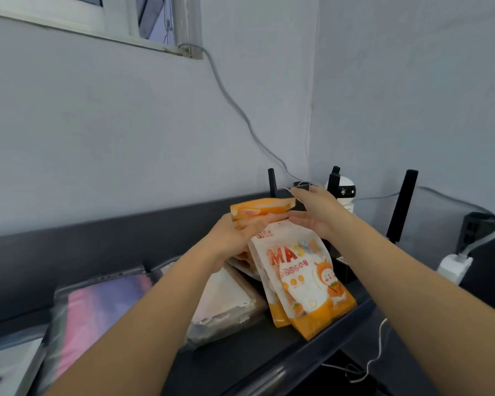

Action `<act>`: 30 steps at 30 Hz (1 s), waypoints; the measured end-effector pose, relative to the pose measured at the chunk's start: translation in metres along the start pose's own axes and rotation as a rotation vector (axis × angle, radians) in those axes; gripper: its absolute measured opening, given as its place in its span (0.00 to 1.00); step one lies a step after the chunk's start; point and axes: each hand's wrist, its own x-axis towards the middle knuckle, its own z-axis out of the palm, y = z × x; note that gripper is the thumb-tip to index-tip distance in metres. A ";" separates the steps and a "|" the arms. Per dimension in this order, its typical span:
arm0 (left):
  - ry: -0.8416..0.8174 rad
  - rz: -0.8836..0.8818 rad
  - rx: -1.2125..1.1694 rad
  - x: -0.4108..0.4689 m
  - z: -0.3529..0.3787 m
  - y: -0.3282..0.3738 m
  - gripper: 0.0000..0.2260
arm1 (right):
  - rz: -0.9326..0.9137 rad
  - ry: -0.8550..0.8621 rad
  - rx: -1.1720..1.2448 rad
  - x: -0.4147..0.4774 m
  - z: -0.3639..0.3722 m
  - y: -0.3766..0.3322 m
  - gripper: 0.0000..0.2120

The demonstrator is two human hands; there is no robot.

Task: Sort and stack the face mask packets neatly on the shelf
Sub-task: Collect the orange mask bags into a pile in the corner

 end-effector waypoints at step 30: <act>0.431 -0.033 0.962 -0.164 -0.122 -0.058 0.29 | -0.491 -0.439 -0.582 -0.091 0.121 0.055 0.31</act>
